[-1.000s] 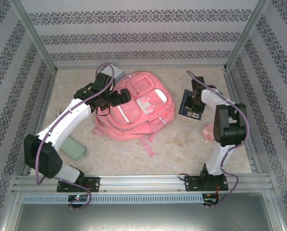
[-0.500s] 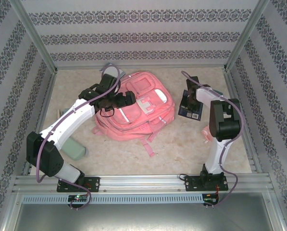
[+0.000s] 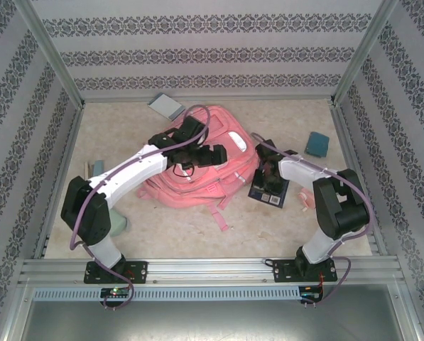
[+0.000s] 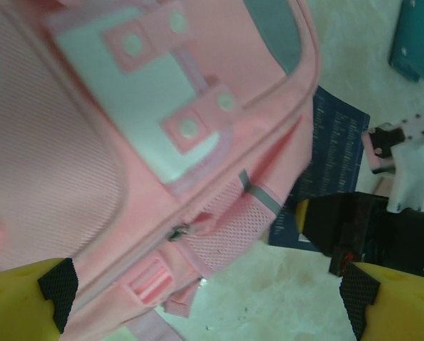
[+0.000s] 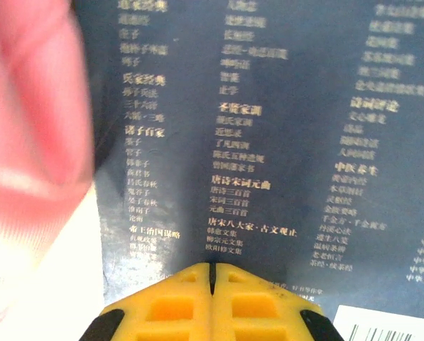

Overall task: Pack the student bag
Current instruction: Move the book to the middle-right of the table, then pick up the book from the middle-right of the table.

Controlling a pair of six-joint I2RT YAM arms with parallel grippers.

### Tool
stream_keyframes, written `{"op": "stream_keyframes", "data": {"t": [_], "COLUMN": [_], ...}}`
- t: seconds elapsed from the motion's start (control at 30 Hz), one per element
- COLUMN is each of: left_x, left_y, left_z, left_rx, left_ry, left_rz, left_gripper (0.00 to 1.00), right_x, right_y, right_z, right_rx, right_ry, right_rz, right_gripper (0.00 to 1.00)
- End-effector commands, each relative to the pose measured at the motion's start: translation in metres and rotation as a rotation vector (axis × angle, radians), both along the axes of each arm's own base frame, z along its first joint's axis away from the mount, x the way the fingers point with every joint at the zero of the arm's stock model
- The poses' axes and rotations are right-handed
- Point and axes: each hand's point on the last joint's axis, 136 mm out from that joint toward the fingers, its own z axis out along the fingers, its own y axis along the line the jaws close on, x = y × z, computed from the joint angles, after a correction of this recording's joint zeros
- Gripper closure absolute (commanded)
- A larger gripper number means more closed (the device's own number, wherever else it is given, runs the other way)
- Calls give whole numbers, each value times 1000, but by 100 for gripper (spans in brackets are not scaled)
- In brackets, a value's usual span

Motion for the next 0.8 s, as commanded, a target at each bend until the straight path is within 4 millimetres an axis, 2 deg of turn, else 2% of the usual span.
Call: {"op": "stream_keyframes", "data": {"t": [0.0, 0.07, 0.17, 0.23, 0.33, 0.43, 0.53, 0.77], "left_x": [-9, -21, -39, -49, -54, -54, -54, -45], "left_y": [-38, -56, -84, -99, -119, -132, -139, -143], "left_z": [5, -2, -18, -29, -45, -61, -80, -115], "left_rx": [-82, -104, -130, -131, -132, -105, -48, 63], "left_ry": [3, 27, 66, 84, 94, 97, 107, 116], "left_rz": [-52, -77, -125, -159, -200, -244, -280, -323], "left_gripper": [12, 17, 28, 34, 44, 50, 51, 54], "right_x": [-31, -31, -26, -24, -27, -32, -36, -45], "right_y": [11, 11, 2, -9, -33, -51, -62, -65], "right_z": [-6, 2, 24, 37, 48, 51, 51, 34], "right_rx": [18, 21, 5, -9, 0, 29, 34, 64], "right_ry": [63, 34, -41, -84, -126, -155, -184, -145], "right_rz": [-32, -31, -32, -48, -116, -180, -209, -264], "right_gripper": [100, 100, 92, 83, 73, 69, 65, 64]}}
